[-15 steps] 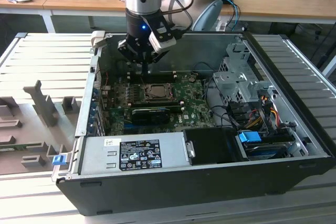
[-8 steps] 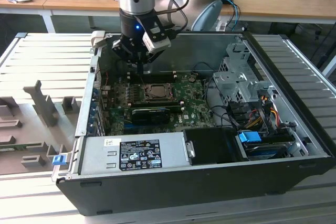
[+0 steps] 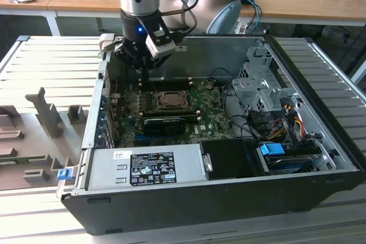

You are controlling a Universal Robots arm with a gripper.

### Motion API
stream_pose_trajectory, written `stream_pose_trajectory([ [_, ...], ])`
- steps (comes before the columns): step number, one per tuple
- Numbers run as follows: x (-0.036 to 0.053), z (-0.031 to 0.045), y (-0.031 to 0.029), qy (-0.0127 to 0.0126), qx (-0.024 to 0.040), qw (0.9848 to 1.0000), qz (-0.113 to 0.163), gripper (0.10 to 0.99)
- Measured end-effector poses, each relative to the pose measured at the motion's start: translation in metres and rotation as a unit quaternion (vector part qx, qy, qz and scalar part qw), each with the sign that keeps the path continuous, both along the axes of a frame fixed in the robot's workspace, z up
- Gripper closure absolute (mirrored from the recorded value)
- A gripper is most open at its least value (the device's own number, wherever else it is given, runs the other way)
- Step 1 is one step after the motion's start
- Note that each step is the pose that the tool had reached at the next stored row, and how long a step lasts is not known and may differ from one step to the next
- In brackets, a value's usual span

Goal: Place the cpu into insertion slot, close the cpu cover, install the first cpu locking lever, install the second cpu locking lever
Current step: 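Install the first cpu locking lever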

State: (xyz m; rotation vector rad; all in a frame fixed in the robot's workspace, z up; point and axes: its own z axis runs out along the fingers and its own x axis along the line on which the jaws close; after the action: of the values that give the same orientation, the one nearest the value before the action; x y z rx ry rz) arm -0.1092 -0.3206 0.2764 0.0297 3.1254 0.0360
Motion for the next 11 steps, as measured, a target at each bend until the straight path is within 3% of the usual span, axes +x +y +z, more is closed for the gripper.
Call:
stream_pose_trajectory([
  [4, -0.0193, -0.0024, 0.0, 0.0, 0.0016, 1.0, 0.0, 0.98],
  [7, -0.0174, -0.0043, 0.002, 0.0, 0.0017, 1.0, 0.0, 0.98],
  [10, -0.0152, -0.0095, 0.0147, 0.0, 0.0018, 1.0, 0.0, 0.98],
  [11, -0.0152, -0.0108, 0.0163, 0.0, 0.0017, 1.0, 0.0, 0.98],
])
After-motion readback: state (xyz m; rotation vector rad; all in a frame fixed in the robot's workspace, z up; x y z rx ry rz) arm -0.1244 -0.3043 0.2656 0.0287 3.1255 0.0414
